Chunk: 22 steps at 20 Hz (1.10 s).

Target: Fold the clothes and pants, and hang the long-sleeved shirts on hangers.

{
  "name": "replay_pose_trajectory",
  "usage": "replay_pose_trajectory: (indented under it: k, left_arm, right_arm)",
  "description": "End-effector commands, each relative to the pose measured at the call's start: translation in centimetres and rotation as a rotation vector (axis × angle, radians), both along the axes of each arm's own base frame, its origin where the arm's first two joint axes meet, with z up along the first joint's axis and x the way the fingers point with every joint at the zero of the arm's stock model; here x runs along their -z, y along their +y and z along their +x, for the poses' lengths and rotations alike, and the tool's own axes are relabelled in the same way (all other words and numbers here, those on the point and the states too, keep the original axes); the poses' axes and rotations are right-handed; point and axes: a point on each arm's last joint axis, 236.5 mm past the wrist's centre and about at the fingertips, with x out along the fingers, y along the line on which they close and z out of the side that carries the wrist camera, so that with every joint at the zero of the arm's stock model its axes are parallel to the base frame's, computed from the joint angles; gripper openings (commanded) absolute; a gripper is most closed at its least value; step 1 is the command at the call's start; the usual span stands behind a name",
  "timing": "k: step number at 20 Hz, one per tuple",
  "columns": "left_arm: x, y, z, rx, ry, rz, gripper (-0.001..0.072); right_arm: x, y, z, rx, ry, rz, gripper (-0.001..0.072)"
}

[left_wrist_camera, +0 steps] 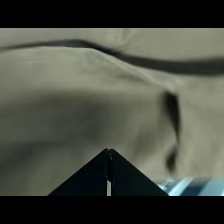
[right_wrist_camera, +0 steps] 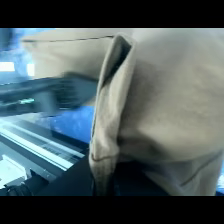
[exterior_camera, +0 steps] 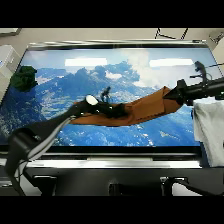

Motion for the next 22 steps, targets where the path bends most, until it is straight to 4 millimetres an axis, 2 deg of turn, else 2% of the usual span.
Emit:
replay_pose_trajectory:
  k: [1,3,5,6,8,10,12,14,16,17,18,20,22]
  left_arm:
    - [1.0,-6.6,-1.7,-0.031,0.092,-0.111,0.0025]
    - [0.4,-9.7,-2.5,-0.047,0.138,-0.171,0.0025]
    - [-0.6,-12.7,-3.0,-0.078,0.143,-0.230,0.0024]
    - [-1.0,-13.5,-2.9,-0.102,0.141,-0.250,0.0024]
    - [-1.2,-13.1,-2.1,-0.106,0.115,-0.242,0.0023]
    - [-1.1,-10.0,-0.5,-0.031,0.029,-0.160,0.0020]
    - [-1.6,-3.4,2.5,0.044,-0.089,0.013,0.0020]
    - [-4.4,6.5,6.5,0.093,-0.242,0.240,0.0021]
    - [-9.1,16.9,9.9,0.031,-0.349,0.434,0.0022]
    - [-12.3,21.8,10.9,-0.029,-0.395,0.494,0.0022]
    - [-15.9,25.8,11.3,-0.101,-0.436,0.517,0.0023]
    - [-22.5,31.3,11.2,-0.236,-0.529,0.517,0.0023]
    - [-27.6,34.6,10.0,-0.326,-0.612,0.517,0.0024]
  right_arm:
    - [-4.1,1.2,-2.0,-0.018,-0.087,0.004,0.0041]
    - [-5.4,1.3,-2.5,-0.015,-0.130,-0.010,0.0041]
    - [-5.5,1.3,-2.6,-0.014,-0.134,-0.012,0.0041]
    - [-5.4,1.3,-2.5,-0.010,-0.132,-0.013,0.0041]
    - [-5.3,1.4,-2.0,0.004,-0.121,0.009,0.0041]
    - [-4.8,2.5,-1.2,-0.011,-0.115,0.036,0.0041]
    - [-3.6,5.5,-0.5,-0.073,-0.094,0.069,0.0041]
    - [-2.6,9.5,0.6,-0.118,-0.088,0.116,0.0041]
    - [-1.0,14.2,1.8,-0.147,-0.076,0.166,0.0041]
    - [0.0,16.9,2.4,-0.156,-0.064,0.198,0.0041]
    - [1.2,19.6,2.8,-0.158,-0.048,0.225,0.0041]
    - [4.5,25.1,3.0,-0.160,0.022,0.283,0.0042]
    - [8.6,30.3,1.9,-0.160,0.135,0.338,0.0044]
